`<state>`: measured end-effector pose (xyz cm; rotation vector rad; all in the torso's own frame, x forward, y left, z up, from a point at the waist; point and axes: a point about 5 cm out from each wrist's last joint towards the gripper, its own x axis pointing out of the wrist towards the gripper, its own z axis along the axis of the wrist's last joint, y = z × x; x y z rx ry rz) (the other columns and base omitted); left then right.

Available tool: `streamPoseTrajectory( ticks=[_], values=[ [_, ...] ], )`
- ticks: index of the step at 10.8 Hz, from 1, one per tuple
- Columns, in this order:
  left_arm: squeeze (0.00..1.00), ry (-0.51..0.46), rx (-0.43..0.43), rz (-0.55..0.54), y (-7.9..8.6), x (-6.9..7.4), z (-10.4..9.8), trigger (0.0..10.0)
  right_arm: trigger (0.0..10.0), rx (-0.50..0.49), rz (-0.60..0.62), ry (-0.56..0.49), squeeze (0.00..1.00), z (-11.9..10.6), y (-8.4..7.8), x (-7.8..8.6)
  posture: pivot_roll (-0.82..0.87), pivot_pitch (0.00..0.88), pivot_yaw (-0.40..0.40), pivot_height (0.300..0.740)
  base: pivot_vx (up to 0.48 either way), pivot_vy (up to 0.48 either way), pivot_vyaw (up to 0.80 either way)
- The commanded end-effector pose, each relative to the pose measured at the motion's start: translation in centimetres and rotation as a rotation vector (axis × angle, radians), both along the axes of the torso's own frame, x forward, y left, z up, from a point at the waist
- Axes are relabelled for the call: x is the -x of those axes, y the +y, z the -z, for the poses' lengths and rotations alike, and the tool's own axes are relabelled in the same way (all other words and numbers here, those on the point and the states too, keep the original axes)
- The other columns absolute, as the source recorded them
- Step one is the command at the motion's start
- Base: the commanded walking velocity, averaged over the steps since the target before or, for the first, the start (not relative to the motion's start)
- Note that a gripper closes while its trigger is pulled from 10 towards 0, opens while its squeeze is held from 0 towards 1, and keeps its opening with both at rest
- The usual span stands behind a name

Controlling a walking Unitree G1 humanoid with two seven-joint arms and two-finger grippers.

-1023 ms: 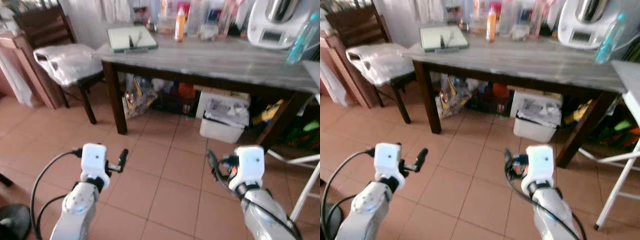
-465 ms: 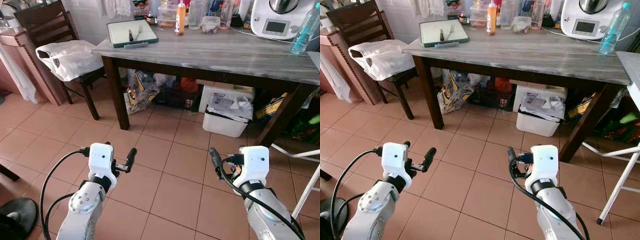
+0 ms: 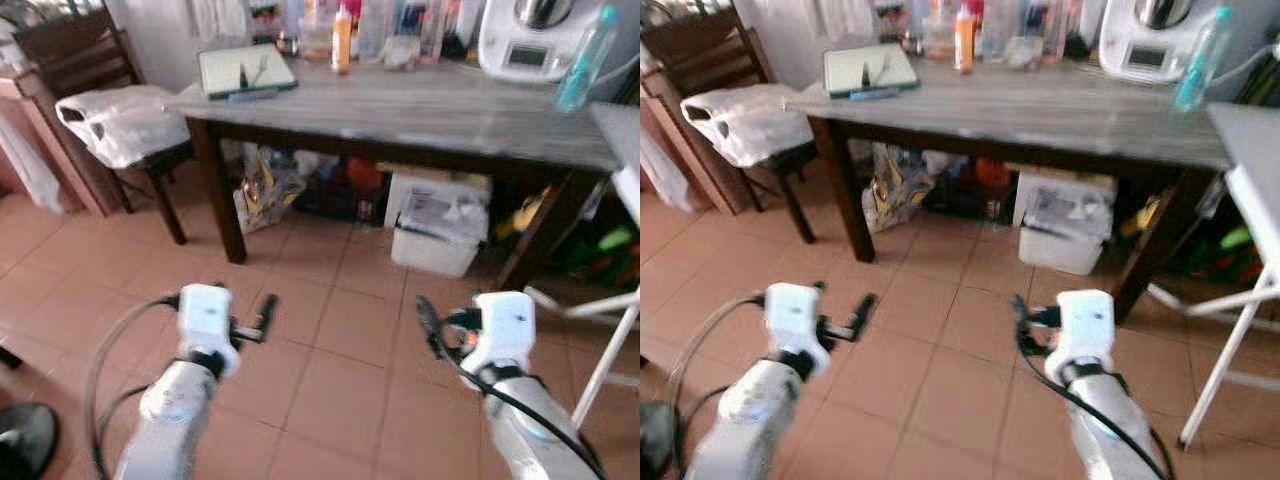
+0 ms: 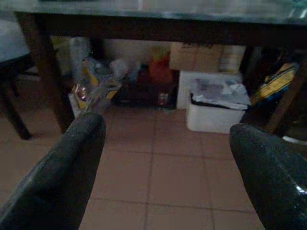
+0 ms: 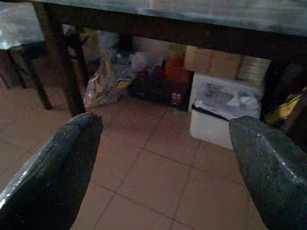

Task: Setting the table

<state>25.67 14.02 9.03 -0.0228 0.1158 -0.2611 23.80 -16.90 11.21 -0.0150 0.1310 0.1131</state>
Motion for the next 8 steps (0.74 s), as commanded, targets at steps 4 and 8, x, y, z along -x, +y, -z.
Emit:
streamPoseTrajectory(
  ticks=[4, 8],
  values=[
    [0.00, 0.008, -0.021, -0.010, 0.74, -0.14, 0.16, 10.0, 10.0, -0.011, -0.001, -0.007, 0.00, -0.09, 0.32, -0.12, -0.02, 0.041, 0.033, 0.740, 0.000, -0.447, -0.65],
    [0.00, 0.009, -0.013, -0.009, 0.47, -0.17, 0.23, 10.0, 10.0, -0.009, -0.003, -0.014, 0.00, -0.22, 0.30, -0.21, -0.03, 0.047, 0.030, 0.740, 0.000, -0.413, -0.35]
  ],
)
